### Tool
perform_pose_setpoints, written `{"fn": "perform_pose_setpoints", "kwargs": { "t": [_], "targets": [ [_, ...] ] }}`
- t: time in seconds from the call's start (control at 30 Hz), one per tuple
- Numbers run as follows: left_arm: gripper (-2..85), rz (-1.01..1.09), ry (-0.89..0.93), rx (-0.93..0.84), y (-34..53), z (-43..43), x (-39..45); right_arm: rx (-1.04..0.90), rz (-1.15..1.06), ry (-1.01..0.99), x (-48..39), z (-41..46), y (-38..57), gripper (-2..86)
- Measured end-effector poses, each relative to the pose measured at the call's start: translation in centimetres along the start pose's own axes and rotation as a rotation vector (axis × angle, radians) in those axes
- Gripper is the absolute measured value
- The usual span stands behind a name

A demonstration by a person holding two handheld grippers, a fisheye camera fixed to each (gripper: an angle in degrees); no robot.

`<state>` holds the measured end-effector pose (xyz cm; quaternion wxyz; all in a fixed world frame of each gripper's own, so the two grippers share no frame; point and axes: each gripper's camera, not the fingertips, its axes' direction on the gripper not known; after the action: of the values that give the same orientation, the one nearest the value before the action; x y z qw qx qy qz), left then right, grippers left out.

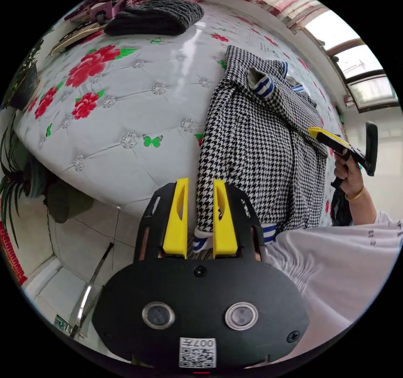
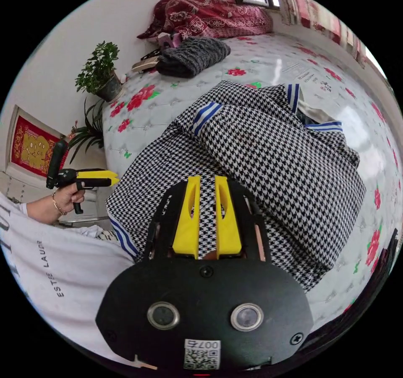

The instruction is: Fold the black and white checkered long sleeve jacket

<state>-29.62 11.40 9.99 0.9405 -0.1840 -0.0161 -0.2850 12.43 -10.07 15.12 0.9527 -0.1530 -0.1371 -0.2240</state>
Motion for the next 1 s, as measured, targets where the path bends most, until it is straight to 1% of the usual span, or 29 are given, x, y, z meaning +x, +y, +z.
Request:
{"fn": "perform_pose_setpoints", "kwargs": {
  "t": [0.07, 0.13, 0.17, 0.23, 0.27, 0.33, 0.4, 0.47, 0.5, 0.57, 0.63, 0.67, 0.7, 0.73, 0.77, 0.83, 0.87, 0.9, 1.0],
  "targets": [
    [10.4, 0.067, 0.043, -0.025, 1.0, 0.1, -1.0, 0.009, 0.143, -0.014, 2.6, -1.8, 3.3, 5.9],
    [11.1, 0.143, 0.106, -0.074, 1.7, 0.7, -1.7, 0.013, 0.408, -0.051, 6.2, -3.2, 9.4, 6.9],
    [11.1, 0.188, 0.154, -0.107, 2.2, 1.2, -2.1, 0.011, 0.478, -0.054, 7.0, -3.4, 11.3, 7.2],
    [10.7, 0.228, 0.229, -0.125, 2.7, 1.7, -2.5, 0.002, 0.703, -0.036, 8.5, -4.0, 18.2, 8.4],
    [10.3, 0.252, 0.248, -0.144, 3.0, 2.0, -2.6, 0.001, 0.749, -0.028, 8.6, -4.2, 19.8, 8.6],
    [10.1, 0.345, 0.164, -0.169, 3.6, 2.2, -1.7, -0.007, 0.890, -0.013, 8.1, -4.3, 24.8, 9.3],
    [10.3, 0.454, 0.084, -0.141, 5.1, 2.0, -1.0, 0.023, 0.939, -0.026, 7.2, -4.5, 26.9, 9.6],
    [10.8, 0.413, 0.099, -0.131, 5.9, 1.9, -2.0, 0.070, 0.902, -0.027, 6.1, -4.8, 27.0, 9.6],
    [11.4, 0.363, 0.103, -0.160, 6.4, 2.1, -2.9, 0.084, 0.836, -0.022, 5.2, -4.7, 25.9, 9.4],
    [12.2, 0.336, 0.029, -0.224, 7.7, 2.4, -3.3, 0.088, 0.702, -0.025, 3.7, -4.1, 23.2, 9.3],
    [12.5, 0.334, 0.005, -0.152, 9.3, 1.4, -2.9, 0.080, 0.468, -0.067, 1.1, -2.8, 18.3, 9.0],
    [12.4, 0.321, 0.013, -0.098, 10.0, 0.7, -2.3, 0.072, 0.409, -0.074, 0.4, -2.4, 17.1, 9.0],
    [12.7, 0.326, 0.024, -0.068, 10.4, 0.2, -1.2, 0.055, 0.299, -0.086, -1.1, -1.6, 14.7, 8.8],
    [12.8, 0.337, 0.026, -0.056, 10.6, 0.1, -0.5, 0.044, 0.200, -0.106, -2.7, -0.7, 12.5, 8.7],
    [12.8, 0.360, 0.016, -0.049, 10.8, 0.5, 0.9, 0.037, 0.155, -0.122, -3.6, -0.2, 11.5, 8.7],
    [12.9, 0.396, -0.009, -0.085, 11.0, 2.4, 2.9, -0.007, -0.021, -0.200, -7.7, 1.9, 8.1, 8.6],
    [12.9, 0.404, -0.058, -0.124, 11.0, 4.1, 3.8, -0.018, -0.060, -0.207, -8.8, 2.4, 7.6, 8.6],
    [12.8, 0.383, -0.114, -0.165, 11.0, 5.8, 4.3, -0.043, -0.121, -0.231, -10.8, 3.6, 6.9, 8.6],
    [11.0, 0.323, -0.167, -0.203, 11.6, 7.5, 4.1, -0.120, -0.252, -0.309, -15.4, 6.3, 6.4, 8.8]
  ]
}}
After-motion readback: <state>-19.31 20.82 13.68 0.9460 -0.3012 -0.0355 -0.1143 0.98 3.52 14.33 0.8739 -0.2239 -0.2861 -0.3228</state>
